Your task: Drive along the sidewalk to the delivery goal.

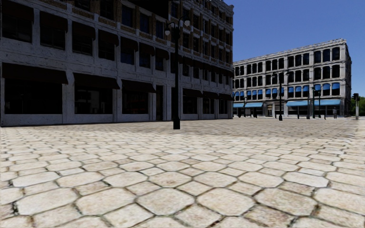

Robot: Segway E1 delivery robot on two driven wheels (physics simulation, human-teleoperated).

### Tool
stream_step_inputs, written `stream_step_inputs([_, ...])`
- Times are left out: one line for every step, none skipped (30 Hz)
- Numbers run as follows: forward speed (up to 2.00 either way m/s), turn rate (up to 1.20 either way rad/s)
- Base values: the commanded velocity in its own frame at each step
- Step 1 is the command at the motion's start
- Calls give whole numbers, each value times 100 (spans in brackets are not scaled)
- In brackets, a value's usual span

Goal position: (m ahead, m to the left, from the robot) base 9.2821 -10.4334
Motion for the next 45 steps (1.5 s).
stream_step_inputs([200,-102])
stream_step_inputs([200,-102])
stream_step_inputs([200,-102])
stream_step_inputs([200,-102])
stream_step_inputs([200,-102])
stream_step_inputs([200,-102])
stream_step_inputs([200,-102])
stream_step_inputs([200,-102])
stream_step_inputs([200,-102])
stream_step_inputs([200,-102])
stream_step_inputs([200,-102])
stream_step_inputs([200,-102])
stream_step_inputs([200,-102])
stream_step_inputs([200,-102])
stream_step_inputs([200,-102])
stream_step_inputs([200,-102])
stream_step_inputs([200,-102])
stream_step_inputs([200,-102])
stream_step_inputs([200,-102])
stream_step_inputs([200,-102])
stream_step_inputs([200,-102])
stream_step_inputs([200,-102])
stream_step_inputs([200,-96])
stream_step_inputs([200,-15])
stream_step_inputs([200,-15])
stream_step_inputs([200,-5])
stream_step_inputs([200,0])
stream_step_inputs([200,0])
stream_step_inputs([200,0])
stream_step_inputs([200,0])
stream_step_inputs([200,0])
stream_step_inputs([200,0])
stream_step_inputs([200,0])
stream_step_inputs([200,0])
stream_step_inputs([200,0])
stream_step_inputs([200,0])
stream_step_inputs([200,0])
stream_step_inputs([200,0])
stream_step_inputs([200,0])
stream_step_inputs([200,0])
stream_step_inputs([200,0])
stream_step_inputs([200,0])
stream_step_inputs([200,0])
stream_step_inputs([200,0])
stream_step_inputs([200,0])
